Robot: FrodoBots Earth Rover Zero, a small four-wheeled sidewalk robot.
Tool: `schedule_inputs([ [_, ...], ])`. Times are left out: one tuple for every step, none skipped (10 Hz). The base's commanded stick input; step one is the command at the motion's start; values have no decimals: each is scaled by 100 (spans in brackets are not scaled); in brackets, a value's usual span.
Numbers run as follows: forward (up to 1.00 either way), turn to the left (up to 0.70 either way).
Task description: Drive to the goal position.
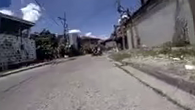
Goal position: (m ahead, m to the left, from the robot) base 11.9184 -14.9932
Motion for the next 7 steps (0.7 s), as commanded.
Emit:
schedule_inputs([
  [85, 0],
  [85, 0],
  [85, 0],
  [85, 0],
  [85, 0],
  [85, 0],
  [85, 0],
])
